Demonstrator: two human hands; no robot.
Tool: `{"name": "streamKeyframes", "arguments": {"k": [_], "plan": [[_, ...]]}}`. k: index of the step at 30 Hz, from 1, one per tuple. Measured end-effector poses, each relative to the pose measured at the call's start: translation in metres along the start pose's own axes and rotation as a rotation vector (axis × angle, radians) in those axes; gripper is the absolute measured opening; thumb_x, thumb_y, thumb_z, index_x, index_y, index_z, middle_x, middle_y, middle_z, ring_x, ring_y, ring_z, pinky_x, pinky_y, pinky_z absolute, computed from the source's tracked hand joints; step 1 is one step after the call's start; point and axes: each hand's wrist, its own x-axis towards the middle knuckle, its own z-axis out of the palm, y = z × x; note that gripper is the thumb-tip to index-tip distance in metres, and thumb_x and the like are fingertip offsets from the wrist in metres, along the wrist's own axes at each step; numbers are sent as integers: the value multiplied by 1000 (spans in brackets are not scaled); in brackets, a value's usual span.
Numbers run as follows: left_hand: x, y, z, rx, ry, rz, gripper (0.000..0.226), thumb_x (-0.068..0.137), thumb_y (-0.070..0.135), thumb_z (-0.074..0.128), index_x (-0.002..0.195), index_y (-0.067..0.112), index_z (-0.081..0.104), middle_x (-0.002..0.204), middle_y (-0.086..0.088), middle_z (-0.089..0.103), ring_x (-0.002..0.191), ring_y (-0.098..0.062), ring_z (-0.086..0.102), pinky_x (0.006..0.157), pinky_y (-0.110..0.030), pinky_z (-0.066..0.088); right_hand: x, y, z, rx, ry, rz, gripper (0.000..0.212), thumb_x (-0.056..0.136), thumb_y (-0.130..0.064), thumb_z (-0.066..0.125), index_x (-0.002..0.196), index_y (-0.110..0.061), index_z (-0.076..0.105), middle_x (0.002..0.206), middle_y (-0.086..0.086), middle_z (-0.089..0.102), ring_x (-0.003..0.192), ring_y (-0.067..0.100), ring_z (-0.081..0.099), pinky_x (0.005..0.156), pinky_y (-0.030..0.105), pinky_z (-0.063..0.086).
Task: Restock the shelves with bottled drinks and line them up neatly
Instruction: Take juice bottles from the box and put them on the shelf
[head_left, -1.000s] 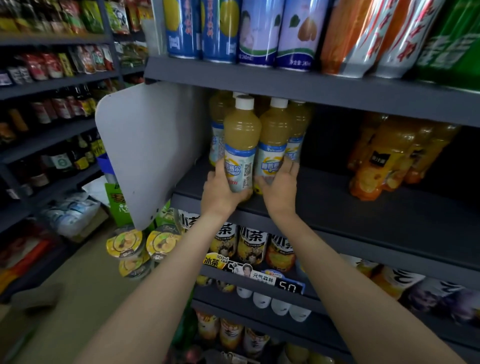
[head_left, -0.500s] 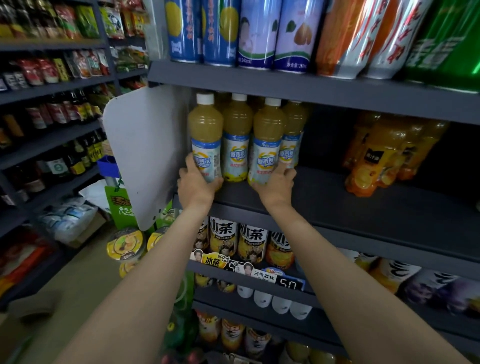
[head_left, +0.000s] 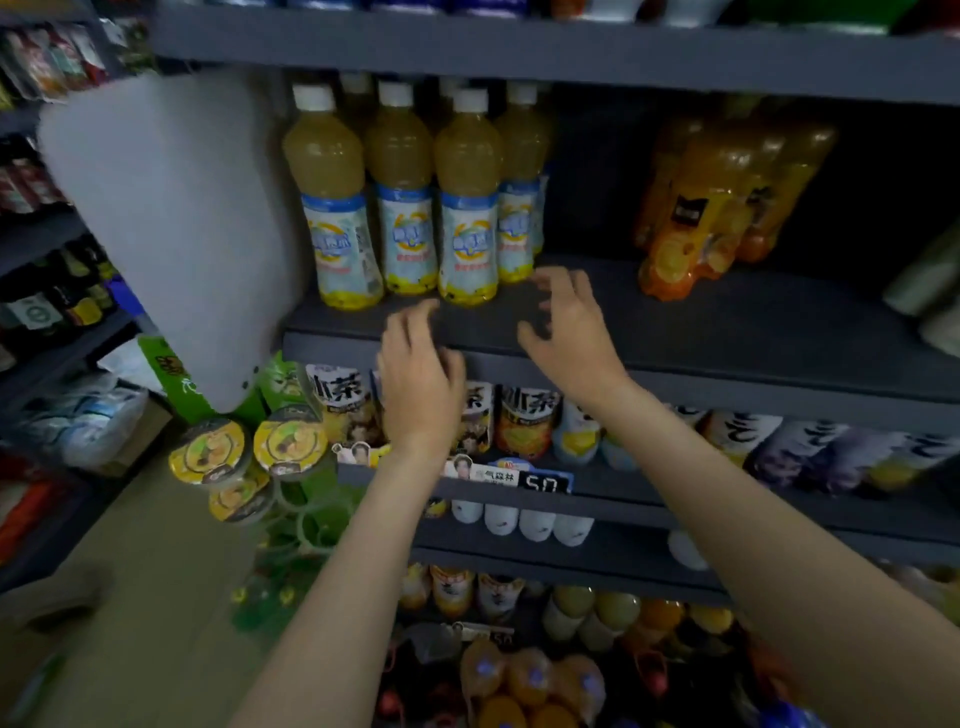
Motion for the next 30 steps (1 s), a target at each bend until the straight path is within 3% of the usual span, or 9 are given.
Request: {"name": "streamKeyframes", "arguments": {"k": [3, 6, 8, 11, 14, 17, 19, 24, 30], "plan": [[-46, 17, 24, -43, -254, 52, 36, 87, 5, 50, 123, 8, 47, 110, -9, 52, 94, -26, 54, 79, -41, 47, -36, 33, -26, -89, -2, -63, 44, 86, -6, 58, 128, -3, 43, 128, 17, 40, 114, 32, 46, 92, 42, 44], [-105, 33, 61, 48, -676, 43, 41, 89, 12, 51, 129, 11, 41, 114, -10, 55, 95, -30, 56, 79, -41, 48, -95, 86, -61, -218, -43, -69, 39, 84, -5, 56, 121, 0, 49, 120, 22, 45, 108, 38, 46, 87, 42, 41], [-153, 45, 89, 179, -970, -4, 43, 91, 16, 49, 132, 14, 37, 116, -9, 56, 99, -30, 56, 79, -39, 47, -141, 130, -88, -294, -101, -25, 36, 81, -5, 53, 116, 3, 53, 114, 23, 48, 102, 40, 46, 83, 40, 38], [-235, 63, 123, 238, -1204, -69, 42, 89, 17, 50, 130, 15, 38, 113, -8, 58, 103, -31, 56, 81, -38, 46, -216, 208, -125, -314, -161, 137, 37, 80, -1, 56, 116, 5, 53, 112, 25, 49, 104, 42, 46, 88, 37, 34], [-319, 81, 160, 278, -1274, -130, 42, 86, 18, 51, 127, 13, 42, 108, -13, 62, 101, -34, 59, 82, -40, 48, -300, 298, -142, -297, -267, 426, 46, 79, -3, 60, 122, 7, 48, 117, 28, 46, 109, 46, 44, 93, 43, 34], [-398, 98, 200, 289, -1292, -237, 35, 85, 15, 53, 119, 10, 48, 101, -12, 64, 100, -33, 58, 80, -37, 47, -390, 385, -140, -292, -451, 729, 57, 78, -25, 51, 126, 5, 44, 121, 27, 44, 113, 44, 41, 95, 44, 35], [-450, 106, 232, 248, -1343, -283, 35, 83, 10, 55, 117, 7, 48, 97, -12, 65, 101, -32, 57, 80, -40, 48, -452, 436, -133, -275, -558, 887, 53, 84, -24, 53, 128, 3, 42, 126, 26, 41, 118, 43, 40, 98, 44, 35], [-556, 109, 303, 197, -1454, -255, 37, 82, 7, 56, 117, 4, 48, 102, -16, 63, 94, -33, 60, 81, -43, 47, -571, 526, -82, -197, -662, 1125, 46, 87, -17, 58, 124, 5, 44, 129, 27, 45, 118, 40, 46, 95, 39, 36], [-665, 53, 355, 252, -1520, -221, 38, 83, 9, 54, 120, 7, 47, 110, -10, 59, 100, -30, 57, 80, -35, 43, -659, 600, 35, -103, -695, 1300, 49, 90, -20, 56, 127, 6, 38, 133, 24, 37, 124, 38, 40, 97, 37, 34]]}}
